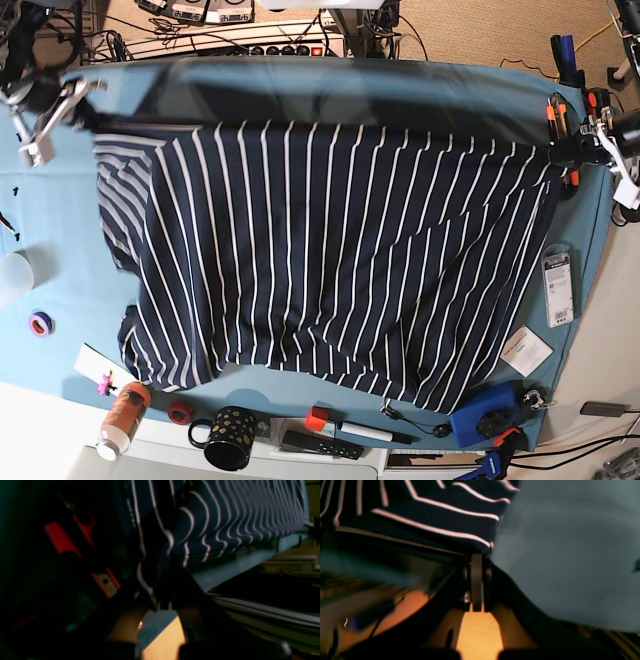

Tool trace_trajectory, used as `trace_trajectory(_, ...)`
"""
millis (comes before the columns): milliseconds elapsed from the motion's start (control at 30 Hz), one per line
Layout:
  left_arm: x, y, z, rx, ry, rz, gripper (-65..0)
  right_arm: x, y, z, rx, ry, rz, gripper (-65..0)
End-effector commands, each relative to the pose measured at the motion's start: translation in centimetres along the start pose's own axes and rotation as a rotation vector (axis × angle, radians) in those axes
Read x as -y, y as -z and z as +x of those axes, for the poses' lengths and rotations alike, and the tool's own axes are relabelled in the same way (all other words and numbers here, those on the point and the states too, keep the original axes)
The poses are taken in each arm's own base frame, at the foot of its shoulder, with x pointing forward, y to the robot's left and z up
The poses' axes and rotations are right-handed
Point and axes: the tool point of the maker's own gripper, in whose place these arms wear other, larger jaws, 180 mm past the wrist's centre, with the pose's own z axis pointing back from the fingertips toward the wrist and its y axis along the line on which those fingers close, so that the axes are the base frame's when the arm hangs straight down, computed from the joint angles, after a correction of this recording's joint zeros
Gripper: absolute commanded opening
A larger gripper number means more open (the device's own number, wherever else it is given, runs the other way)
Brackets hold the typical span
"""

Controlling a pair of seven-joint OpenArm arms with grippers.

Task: Layout the t-shirt on the table in an organized manner, then fold the t-shirt properly
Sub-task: 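Lay the lifted shirt down flat, drawing both grippers apart, then release the shirt with the right gripper and pull its corner outward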

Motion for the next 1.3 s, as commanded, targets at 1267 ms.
trace_trajectory(1267, -1.0, -2.3, -0.9, -0.051, 0.034, 0.051, -44.3, -1.3, -0.8, -8.0, -0.197, 0.006, 0.004, -43.5)
